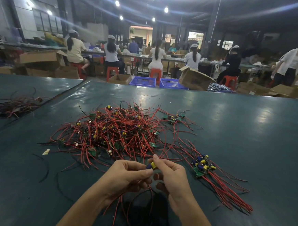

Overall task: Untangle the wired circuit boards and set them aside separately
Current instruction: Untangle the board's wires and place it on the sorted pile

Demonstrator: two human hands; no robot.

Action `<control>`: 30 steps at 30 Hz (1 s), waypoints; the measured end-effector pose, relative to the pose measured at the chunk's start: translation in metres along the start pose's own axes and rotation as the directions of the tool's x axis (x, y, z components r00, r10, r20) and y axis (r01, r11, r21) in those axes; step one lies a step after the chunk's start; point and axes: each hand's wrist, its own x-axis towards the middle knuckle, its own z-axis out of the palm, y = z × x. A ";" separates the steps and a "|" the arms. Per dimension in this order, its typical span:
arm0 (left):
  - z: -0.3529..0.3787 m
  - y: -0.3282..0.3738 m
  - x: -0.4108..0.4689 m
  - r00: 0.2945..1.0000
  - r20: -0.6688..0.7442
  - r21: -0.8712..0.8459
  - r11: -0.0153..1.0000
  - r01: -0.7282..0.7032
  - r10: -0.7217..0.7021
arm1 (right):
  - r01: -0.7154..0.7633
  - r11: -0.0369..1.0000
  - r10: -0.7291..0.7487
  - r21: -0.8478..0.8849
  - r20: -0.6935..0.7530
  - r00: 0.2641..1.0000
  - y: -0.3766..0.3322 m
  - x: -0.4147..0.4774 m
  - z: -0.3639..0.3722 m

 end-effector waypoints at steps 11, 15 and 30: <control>-0.002 0.000 0.001 1.000 0.005 0.027 1.000 0.008 -0.008 | -0.016 0.998 0.018 0.053 -0.021 1.000 -0.001 0.001 -0.003; 0.000 -0.001 0.003 1.000 -0.018 0.077 0.997 0.003 -0.002 | -0.017 0.999 0.019 0.048 -0.038 0.999 0.001 0.003 -0.005; 0.006 -0.003 -0.003 0.975 0.223 0.298 0.952 -0.066 -0.002 | 0.132 0.969 -0.058 0.210 -0.326 0.944 -0.023 0.016 -0.040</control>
